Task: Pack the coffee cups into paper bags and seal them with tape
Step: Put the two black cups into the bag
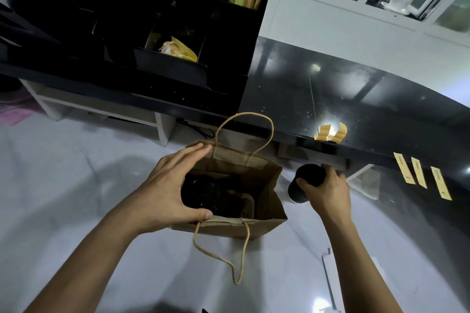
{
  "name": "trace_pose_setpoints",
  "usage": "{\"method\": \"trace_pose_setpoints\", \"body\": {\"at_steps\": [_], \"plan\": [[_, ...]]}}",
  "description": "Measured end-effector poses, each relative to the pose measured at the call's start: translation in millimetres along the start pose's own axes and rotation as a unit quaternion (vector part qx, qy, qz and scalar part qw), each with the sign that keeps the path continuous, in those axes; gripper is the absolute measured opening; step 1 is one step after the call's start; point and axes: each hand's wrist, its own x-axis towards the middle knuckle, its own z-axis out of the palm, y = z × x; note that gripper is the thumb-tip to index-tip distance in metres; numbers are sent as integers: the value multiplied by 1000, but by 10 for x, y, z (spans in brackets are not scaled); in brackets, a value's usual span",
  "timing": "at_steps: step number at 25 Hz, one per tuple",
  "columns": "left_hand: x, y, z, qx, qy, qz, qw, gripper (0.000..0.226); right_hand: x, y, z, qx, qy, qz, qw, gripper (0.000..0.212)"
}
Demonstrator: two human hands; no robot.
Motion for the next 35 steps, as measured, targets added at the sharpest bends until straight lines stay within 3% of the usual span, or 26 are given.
{"method": "trace_pose_setpoints", "body": {"at_steps": [8, 22, 27, 35], "plan": [[-13, 21, -32, 28, -14, -4, 1000, 118, -322, -299, -429, 99, 8, -40, 994, 76], [-88, -34, -128, 79, -17, 15, 997, 117, -1283, -926, -1436, 244, 130, -126, 953, 60], [-119, -83, -176, 96, -12, 20, 995, 119, -1542, -1157, -1403, 291, 50, -164, 941, 63], [-161, -154, -239, 100, -5, 17, 995, 120, -1650, -1453, -842, 202, -84, -182, 959, 69]]}}
